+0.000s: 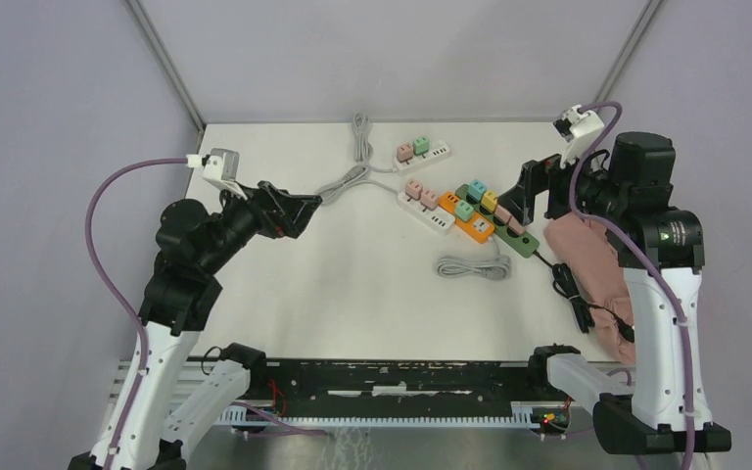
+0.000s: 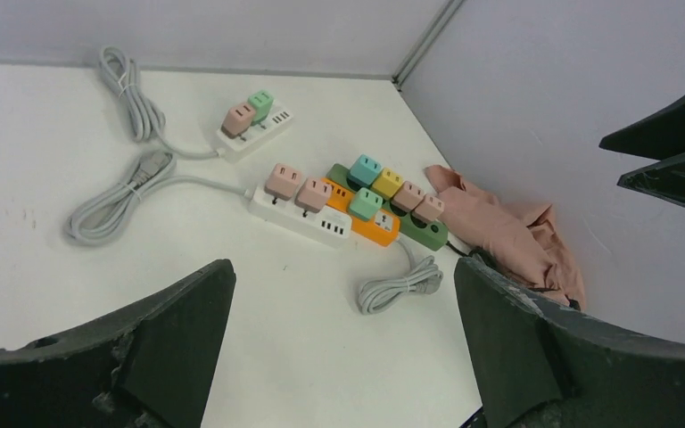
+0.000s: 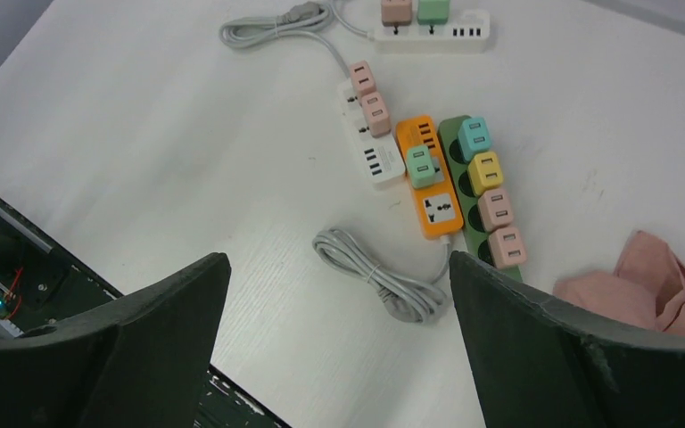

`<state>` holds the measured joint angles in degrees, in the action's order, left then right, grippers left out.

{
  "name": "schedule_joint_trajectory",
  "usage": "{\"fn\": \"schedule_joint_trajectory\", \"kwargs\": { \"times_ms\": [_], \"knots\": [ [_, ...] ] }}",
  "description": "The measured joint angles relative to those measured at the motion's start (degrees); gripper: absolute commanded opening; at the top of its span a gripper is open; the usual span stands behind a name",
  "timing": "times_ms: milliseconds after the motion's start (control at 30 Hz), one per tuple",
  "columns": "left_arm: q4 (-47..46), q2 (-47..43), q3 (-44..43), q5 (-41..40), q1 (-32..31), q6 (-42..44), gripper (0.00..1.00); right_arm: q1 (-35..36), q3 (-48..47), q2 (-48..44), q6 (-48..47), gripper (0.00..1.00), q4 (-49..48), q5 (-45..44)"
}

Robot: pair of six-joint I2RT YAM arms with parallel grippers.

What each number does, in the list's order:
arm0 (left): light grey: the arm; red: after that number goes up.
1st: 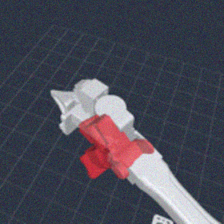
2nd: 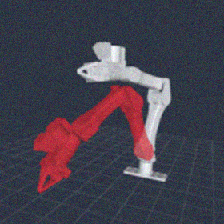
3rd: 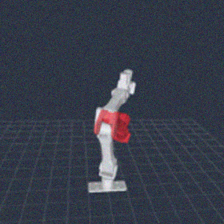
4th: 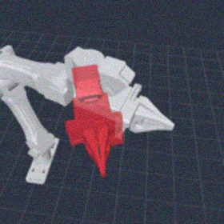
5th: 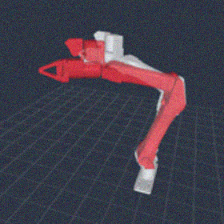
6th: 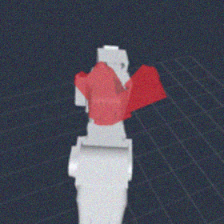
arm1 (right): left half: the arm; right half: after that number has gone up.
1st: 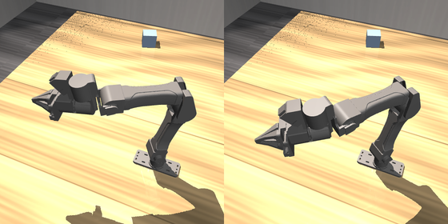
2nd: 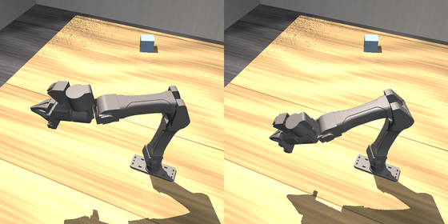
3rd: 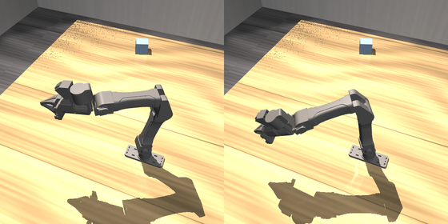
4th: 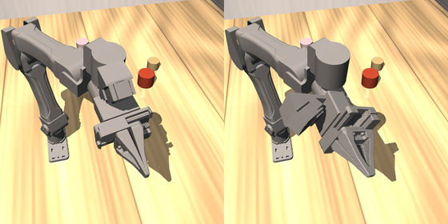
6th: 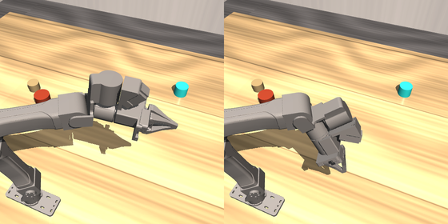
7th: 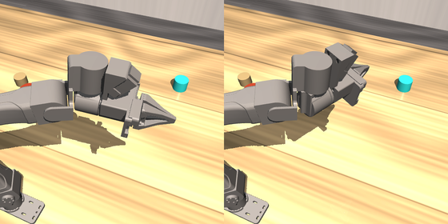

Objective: Pull the plug off the socket
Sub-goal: Move the socket to the center of the board.

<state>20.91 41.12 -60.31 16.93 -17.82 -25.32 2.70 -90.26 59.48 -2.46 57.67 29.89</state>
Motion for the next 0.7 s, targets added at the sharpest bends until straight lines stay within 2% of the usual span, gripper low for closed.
{"fn": "schedule_joint_trajectory", "kwargs": {
  "times_ms": [300,700],
  "knots": [
    [-4.31,-0.85,11.50,4.74,6.36,-6.38,0.99,-2.19,7.63,0.79,1.42,1.00,-1.57,-0.52],
    [-19.54,-5.90,30.32,14.56,9.62,-20.79,0.99,-3.26,21.38,1.97,-10.51,1.00,-5.51,14.19]
  ]
}}
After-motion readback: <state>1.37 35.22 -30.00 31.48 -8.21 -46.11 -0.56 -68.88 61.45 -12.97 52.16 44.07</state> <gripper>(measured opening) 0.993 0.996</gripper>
